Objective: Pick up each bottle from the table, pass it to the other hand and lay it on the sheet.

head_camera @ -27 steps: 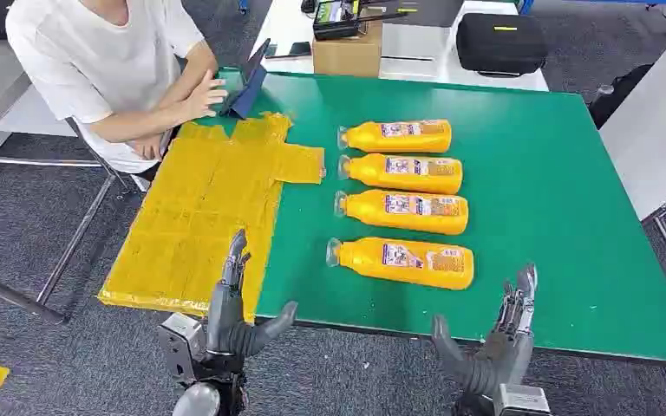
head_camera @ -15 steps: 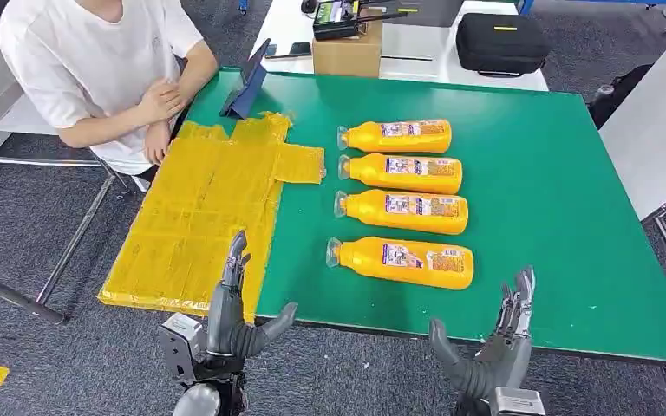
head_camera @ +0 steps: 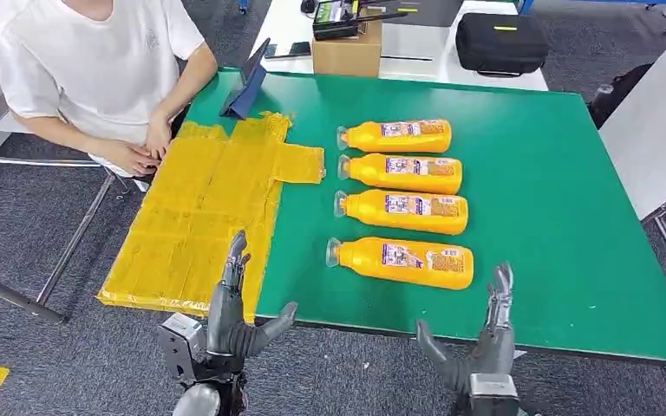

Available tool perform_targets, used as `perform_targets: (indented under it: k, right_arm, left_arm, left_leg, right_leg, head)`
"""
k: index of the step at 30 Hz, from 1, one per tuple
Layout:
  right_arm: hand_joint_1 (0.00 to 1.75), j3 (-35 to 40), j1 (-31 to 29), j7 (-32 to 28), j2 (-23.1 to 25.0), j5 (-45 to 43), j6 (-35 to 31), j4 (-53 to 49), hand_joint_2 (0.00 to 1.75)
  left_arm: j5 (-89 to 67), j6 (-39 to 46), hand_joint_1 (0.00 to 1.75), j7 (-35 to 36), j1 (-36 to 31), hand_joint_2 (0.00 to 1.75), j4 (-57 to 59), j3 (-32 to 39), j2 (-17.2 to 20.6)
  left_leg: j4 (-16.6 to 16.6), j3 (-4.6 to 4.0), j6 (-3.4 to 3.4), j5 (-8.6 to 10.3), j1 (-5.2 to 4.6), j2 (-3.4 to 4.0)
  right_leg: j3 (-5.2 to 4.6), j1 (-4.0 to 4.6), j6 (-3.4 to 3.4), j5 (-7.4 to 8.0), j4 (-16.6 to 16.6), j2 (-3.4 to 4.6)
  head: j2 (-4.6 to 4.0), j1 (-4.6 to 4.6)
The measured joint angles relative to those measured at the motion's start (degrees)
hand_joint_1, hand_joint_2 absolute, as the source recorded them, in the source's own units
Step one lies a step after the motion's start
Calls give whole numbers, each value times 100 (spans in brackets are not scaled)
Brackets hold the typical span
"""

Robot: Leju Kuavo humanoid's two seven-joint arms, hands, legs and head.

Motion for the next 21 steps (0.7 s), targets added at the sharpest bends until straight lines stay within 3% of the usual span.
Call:
perform_targets:
  k: [3, 8, 21]
  right_arm:
    - [0, -70, -260, 715, -248, 1123, -9, 108, 175]
    - [0, -322, -812, 1392, -724, 2088, 326, 545, 175]
    - [0, -245, -2272, 1982, -1544, 2929, 1126, 1793, 175]
  left_arm:
    - [24, -116, 0, -13, -17, 175, 0, 2, 0]
    - [57, -370, 0, 41, -21, 175, 0, 15, 0]
    - [-28, -822, 0, 144, -202, 175, 26, 7, 2]
  left_leg:
    - [0, 1, 1, 1, -1, -1]
    - [1, 1, 5, 4, -4, -2]
    - [2, 0, 6, 6, -1, -3]
  right_leg:
    - [1, -1, 0, 0, -1, 0]
    - [6, -4, 4, 7, -1, 0]
    - [4, 0, 4, 7, 2, 0]
  head:
    - [0, 2]
    - [0, 0]
    - [0, 0]
